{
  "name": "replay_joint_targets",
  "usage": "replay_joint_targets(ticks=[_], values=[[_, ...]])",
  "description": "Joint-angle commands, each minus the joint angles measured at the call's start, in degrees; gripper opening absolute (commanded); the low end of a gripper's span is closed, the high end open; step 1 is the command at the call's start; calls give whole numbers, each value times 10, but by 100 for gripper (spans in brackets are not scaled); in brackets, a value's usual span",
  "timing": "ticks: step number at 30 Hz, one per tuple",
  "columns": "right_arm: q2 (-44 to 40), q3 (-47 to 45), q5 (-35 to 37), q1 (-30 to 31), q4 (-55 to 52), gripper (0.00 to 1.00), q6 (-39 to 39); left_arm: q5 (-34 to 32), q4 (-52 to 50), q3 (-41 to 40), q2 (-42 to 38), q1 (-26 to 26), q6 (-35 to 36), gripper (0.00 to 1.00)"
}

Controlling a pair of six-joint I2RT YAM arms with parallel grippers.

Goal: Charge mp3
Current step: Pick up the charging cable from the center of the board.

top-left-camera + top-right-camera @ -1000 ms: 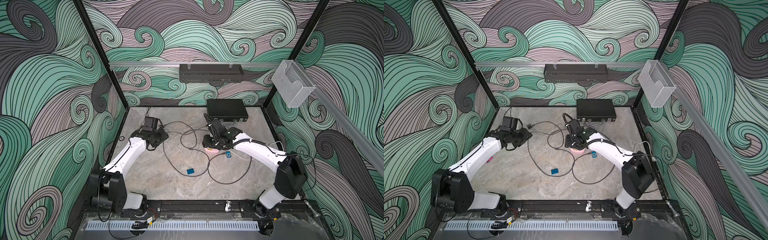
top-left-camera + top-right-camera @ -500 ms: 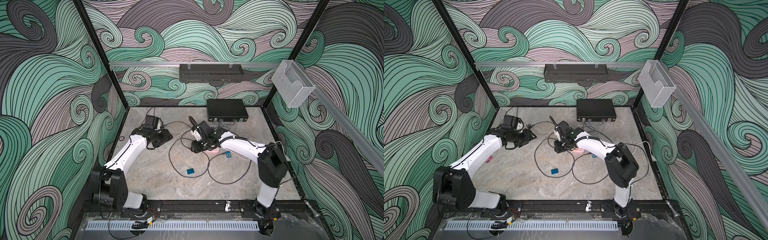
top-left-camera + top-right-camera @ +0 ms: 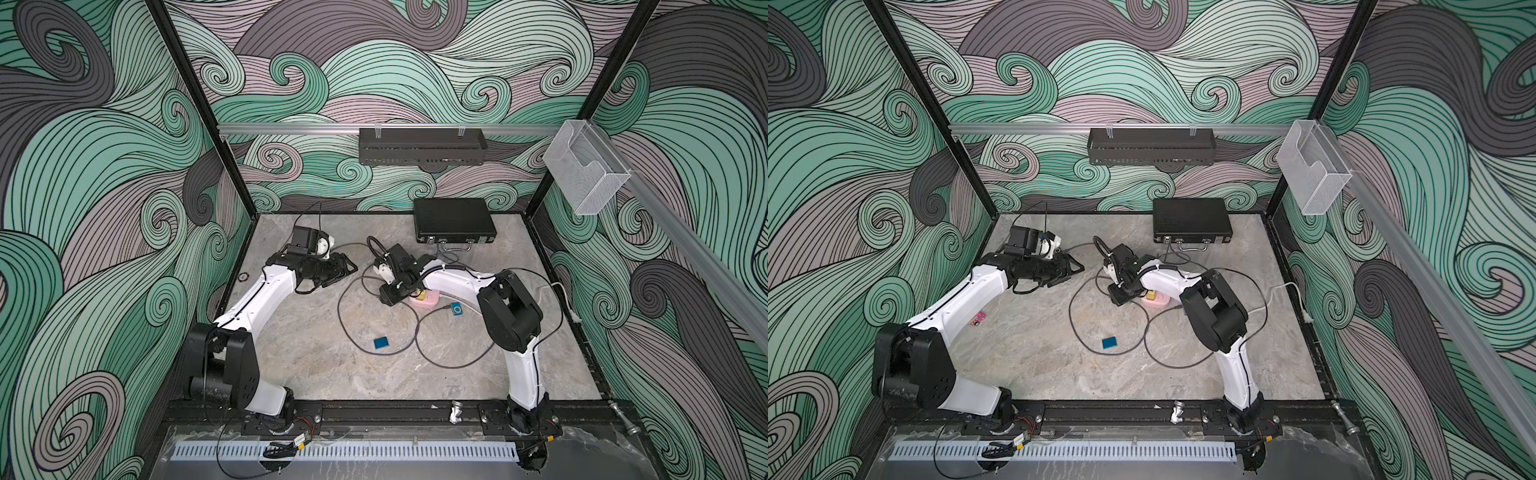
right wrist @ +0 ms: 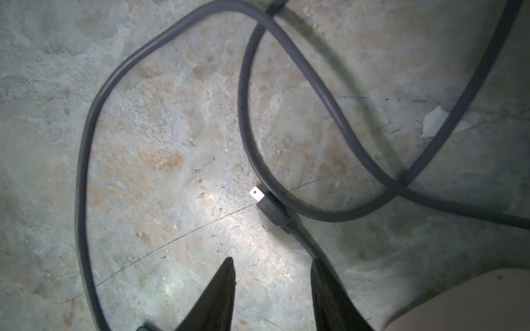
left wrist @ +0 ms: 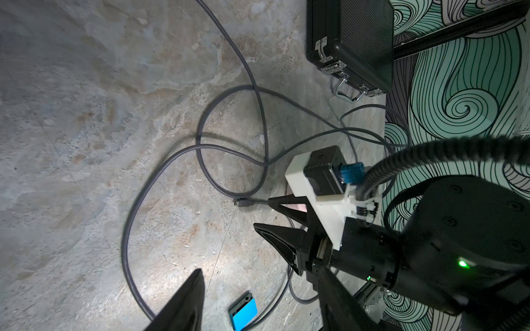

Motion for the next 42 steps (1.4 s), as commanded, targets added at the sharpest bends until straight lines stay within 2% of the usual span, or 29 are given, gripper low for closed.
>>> replay_joint_targets(ticks=[1,5,10,13,15,19,23,24,25,26,27,37,42], values=[[18,9,26,-4,11,45,-42,20,14,15,12,-5,10,62],[50,26,18,-4,9,45,-46,18,17,18,20,-5,7,62],[51,23,-11,-5,-1,43,-78,12,14,20,16,-5,5,62],[54,18,-12,-4,-10,35,-85,10,12,18,11,-5,4,62],[56,13,3,1,-21,32,-95,5,8,17,5,-5,3,62],[48,-14,74,24,-37,32,-115,-9,-1,11,-18,-5,5,62],[49,-30,89,31,-44,31,-116,-14,-1,7,-25,-5,5,62],[52,-29,94,31,-47,26,-120,-15,2,3,-43,-5,2,62],[55,-26,97,33,-50,13,-125,-18,5,-1,-47,-5,-3,62],[58,-25,99,34,-50,4,-130,-18,9,-6,-49,-5,-7,62],[59,-27,99,35,-48,0,-134,-16,13,-12,-52,-5,-11,62],[-47,-85,69,38,21,0,-151,12,9,-66,-95,-4,-43,62],[-136,-112,10,42,49,0,-148,50,23,-98,-94,-5,-54,63]])
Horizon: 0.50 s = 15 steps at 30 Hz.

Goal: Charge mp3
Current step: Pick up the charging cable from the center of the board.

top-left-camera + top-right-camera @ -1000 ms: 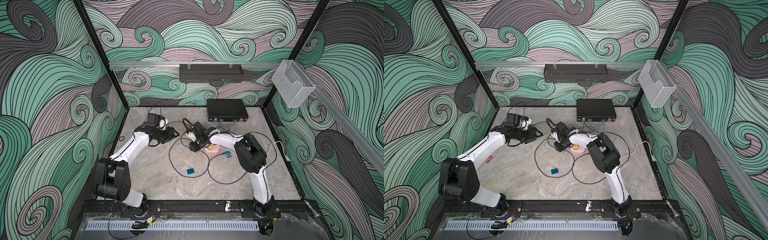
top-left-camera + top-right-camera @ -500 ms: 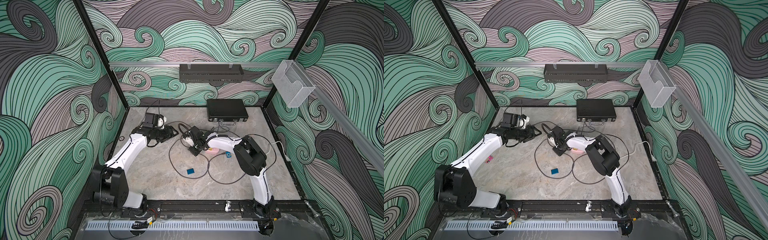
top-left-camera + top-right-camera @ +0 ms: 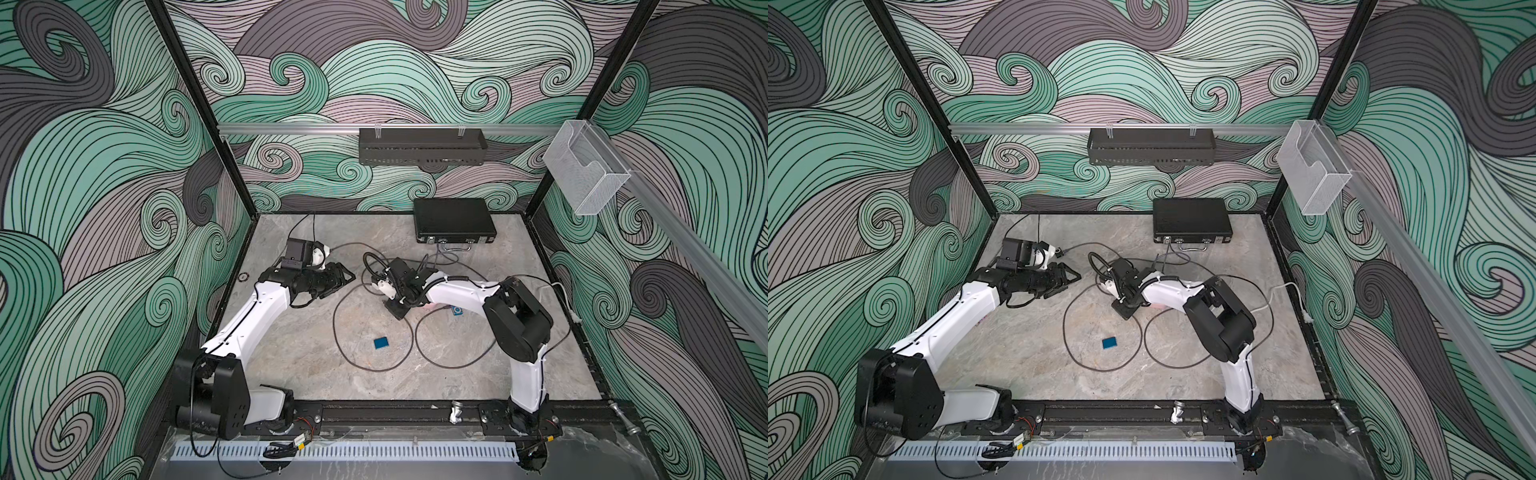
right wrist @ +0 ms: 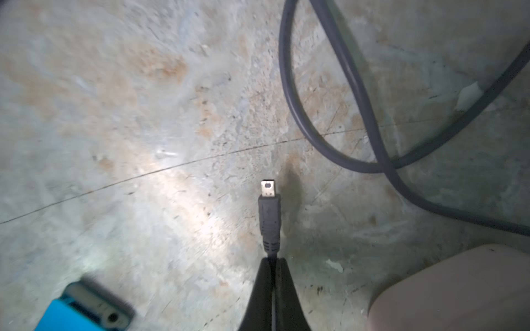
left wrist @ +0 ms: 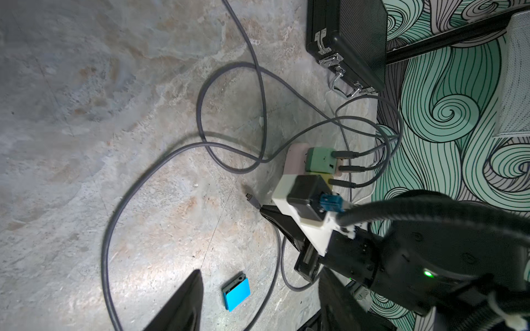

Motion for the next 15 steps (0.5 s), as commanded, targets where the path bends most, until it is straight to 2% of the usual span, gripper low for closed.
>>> replay_joint_targets(ticks=[1,6,12,15], values=[[-75,-10,-51,7,20,0,-17,62,29,-24,-6,-7,-7,62],[-151,-25,-88,26,15,0,-27,126,76,-68,-57,-11,25,60],[-212,-31,-56,60,-2,0,-45,219,93,-77,-111,-11,36,58],[-229,-29,-37,74,-10,0,-48,245,91,-75,-134,-11,39,51]])
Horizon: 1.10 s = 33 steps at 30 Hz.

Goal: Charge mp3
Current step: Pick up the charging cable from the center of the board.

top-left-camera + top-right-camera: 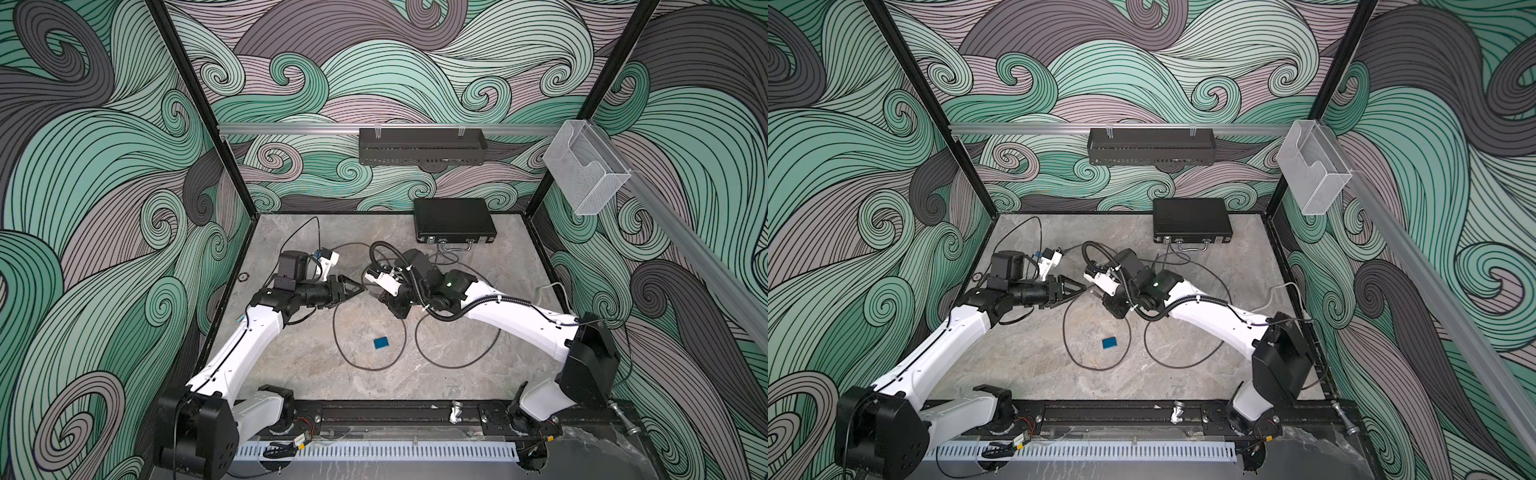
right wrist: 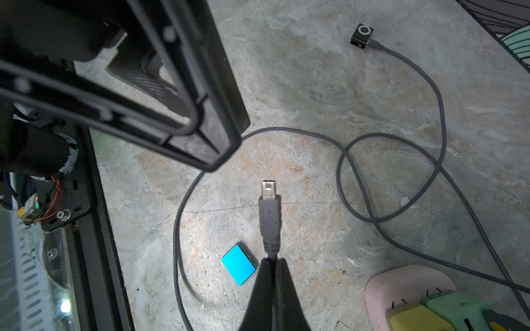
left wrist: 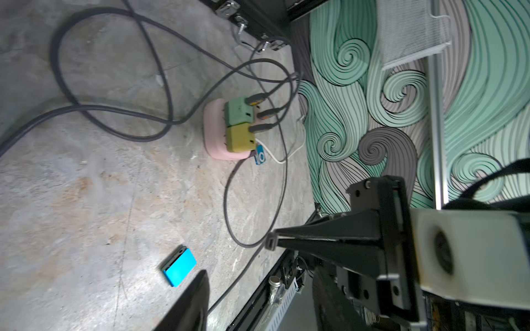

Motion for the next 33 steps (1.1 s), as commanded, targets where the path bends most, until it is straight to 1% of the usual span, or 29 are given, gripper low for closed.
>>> replay_joint_targets(ticks=[1,4,7,9,12,15,17,20,23,28,33], values=[[-18,-5,23,13,-21,0,-25,55,-5,16,-21,-3,29,49],[-23,2,30,17,-29,0,-27,39,-77,44,-15,-3,71,45],[-24,8,35,23,-37,0,-33,44,-91,50,-9,-4,82,42],[-26,10,37,27,-37,0,-35,50,-94,50,-7,-4,87,42],[-30,12,35,30,-36,0,-35,56,-121,58,0,-9,117,42],[-34,17,35,34,-40,0,-36,58,-146,68,17,-24,142,43],[-36,19,33,37,-42,0,-38,44,-146,69,21,-34,144,44],[-38,20,33,41,-42,0,-37,42,-132,68,24,-39,140,43],[-42,21,32,44,-43,0,-39,31,-145,75,35,-46,151,42],[-44,21,30,51,-46,0,-43,24,-130,74,41,-50,139,38],[-46,19,26,54,-45,0,-48,24,-119,74,36,-50,133,32]])
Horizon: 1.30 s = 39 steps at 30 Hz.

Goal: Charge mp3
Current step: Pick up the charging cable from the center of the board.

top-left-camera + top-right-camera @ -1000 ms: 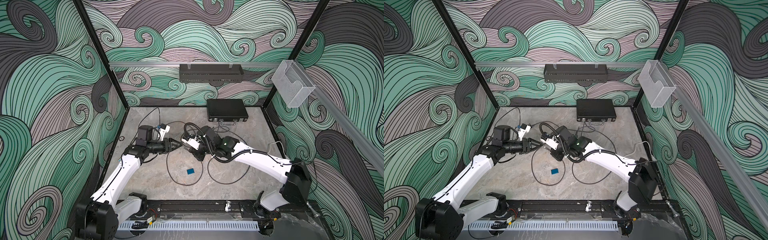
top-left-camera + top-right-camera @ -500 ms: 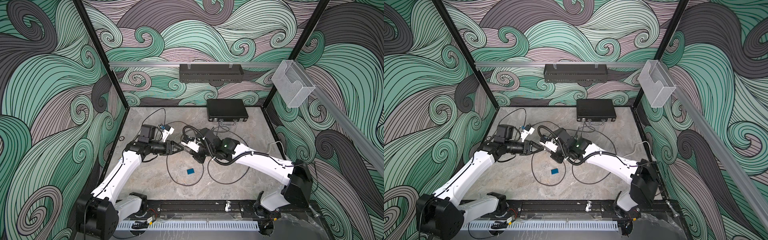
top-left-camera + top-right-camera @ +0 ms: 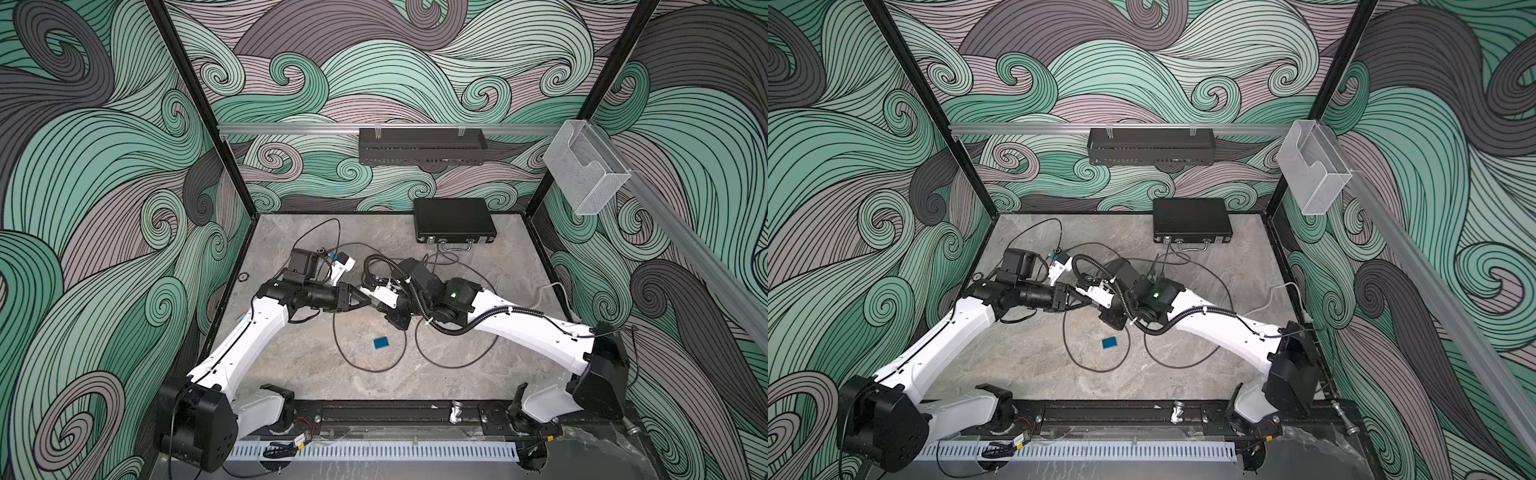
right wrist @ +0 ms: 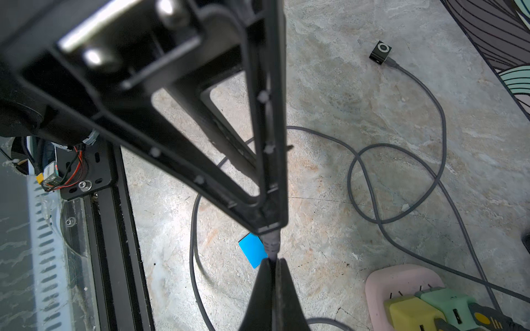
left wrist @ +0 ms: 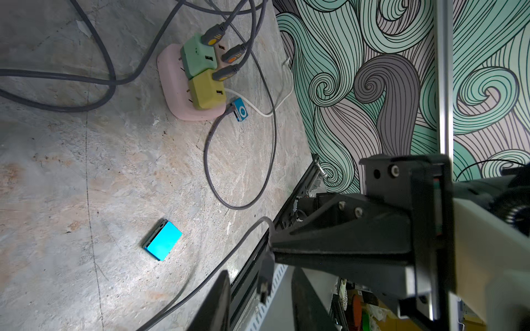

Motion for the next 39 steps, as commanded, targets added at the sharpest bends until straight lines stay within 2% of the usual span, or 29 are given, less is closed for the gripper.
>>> replay_joint_targets(ticks=[1,7,13,23,26,27,28,29,33,36,39], values=[[-16,12,-8,4,-5,0,-21,-1,8,19,-4,-4,4,31],[-15,7,-5,4,0,0,-19,39,1,19,7,-5,7,27],[-15,6,-4,6,1,0,-12,51,9,18,13,-6,7,23],[-24,-2,10,9,1,0,-4,40,4,18,-6,-6,12,2],[-37,-1,32,9,9,0,15,37,-7,21,-12,-6,15,0],[-45,-2,49,8,15,12,31,32,-9,22,-15,-6,15,0],[-55,-2,67,7,21,30,50,24,-10,24,-19,-6,12,0],[-66,-3,78,5,26,45,72,13,-8,26,-23,-6,7,0],[-137,-31,84,0,84,56,195,-50,46,26,-52,-6,-55,0],[-180,-72,45,-11,158,57,337,-135,81,38,-86,-7,-107,0],[-208,-135,-20,-15,284,56,465,-161,167,40,-119,-10,-183,0]])
